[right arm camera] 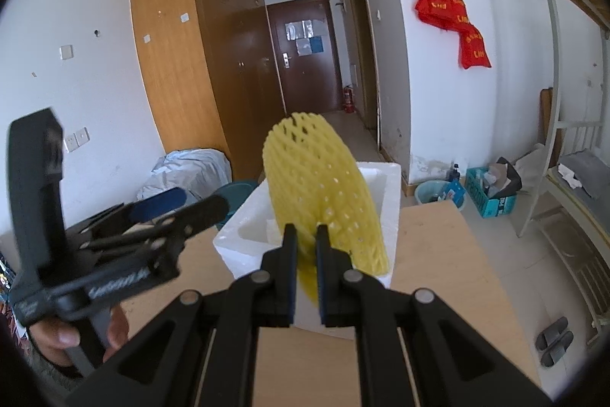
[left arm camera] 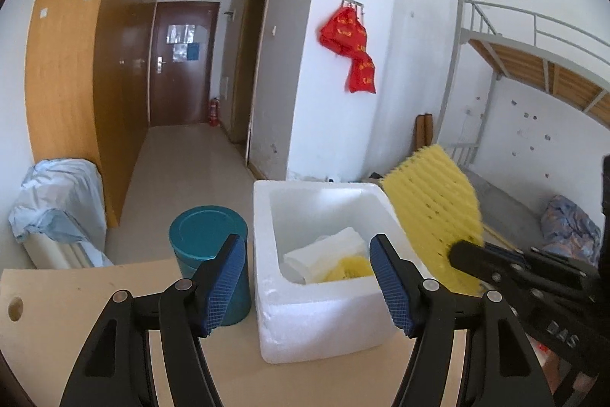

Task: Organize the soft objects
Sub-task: 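Open the left tool to drop the foam strip into the box, then lower the yellow net into the box and open the right tool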

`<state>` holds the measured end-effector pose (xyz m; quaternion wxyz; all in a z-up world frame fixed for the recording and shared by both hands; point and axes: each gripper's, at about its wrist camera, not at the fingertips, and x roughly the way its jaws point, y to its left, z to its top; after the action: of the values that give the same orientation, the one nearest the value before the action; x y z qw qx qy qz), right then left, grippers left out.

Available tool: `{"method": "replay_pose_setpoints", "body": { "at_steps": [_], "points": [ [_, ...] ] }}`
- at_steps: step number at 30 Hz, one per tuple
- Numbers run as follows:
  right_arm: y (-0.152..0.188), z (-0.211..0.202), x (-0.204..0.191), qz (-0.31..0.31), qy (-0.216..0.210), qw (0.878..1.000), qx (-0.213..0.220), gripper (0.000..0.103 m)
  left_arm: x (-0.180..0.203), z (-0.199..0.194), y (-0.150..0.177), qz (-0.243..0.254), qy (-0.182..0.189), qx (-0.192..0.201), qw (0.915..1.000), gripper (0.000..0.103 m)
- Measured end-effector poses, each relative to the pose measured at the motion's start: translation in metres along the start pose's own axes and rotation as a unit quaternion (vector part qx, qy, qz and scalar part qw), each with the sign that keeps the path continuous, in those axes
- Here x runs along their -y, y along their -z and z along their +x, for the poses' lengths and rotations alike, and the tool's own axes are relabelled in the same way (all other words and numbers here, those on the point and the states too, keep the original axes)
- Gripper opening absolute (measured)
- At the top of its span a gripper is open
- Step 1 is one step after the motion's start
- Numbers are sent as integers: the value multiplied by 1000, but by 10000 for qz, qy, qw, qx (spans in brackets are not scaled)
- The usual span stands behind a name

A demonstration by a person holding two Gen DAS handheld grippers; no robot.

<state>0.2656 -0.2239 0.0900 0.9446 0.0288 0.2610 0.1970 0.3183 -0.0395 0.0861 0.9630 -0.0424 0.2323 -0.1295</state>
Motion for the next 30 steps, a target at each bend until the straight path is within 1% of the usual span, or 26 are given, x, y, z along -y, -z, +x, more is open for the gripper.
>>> {"method": "replay_pose_setpoints", "body": {
  "at_steps": [8,16,19,25,30],
  "points": [
    [-4,7,0,-34,73,9999,-96,11,-1,-3,6,40,92,-13,9999,69],
    [-10,21,-5,-115,76,9997,-189,11,-3,1,5,58,51,-60,10000,69],
    [-12,31,-4,-117,3,9996,-271,11,-3,1,6,82,-21,-25,10000,69],
    [-14,55,3,-33,-88,9987,-509,11,-5,6,7,50,-58,-79,9999,69],
    [-14,71,6,-11,-44,9974,-723,11,-9,8,7,2,-93,-107,9999,69]
  ]
}}
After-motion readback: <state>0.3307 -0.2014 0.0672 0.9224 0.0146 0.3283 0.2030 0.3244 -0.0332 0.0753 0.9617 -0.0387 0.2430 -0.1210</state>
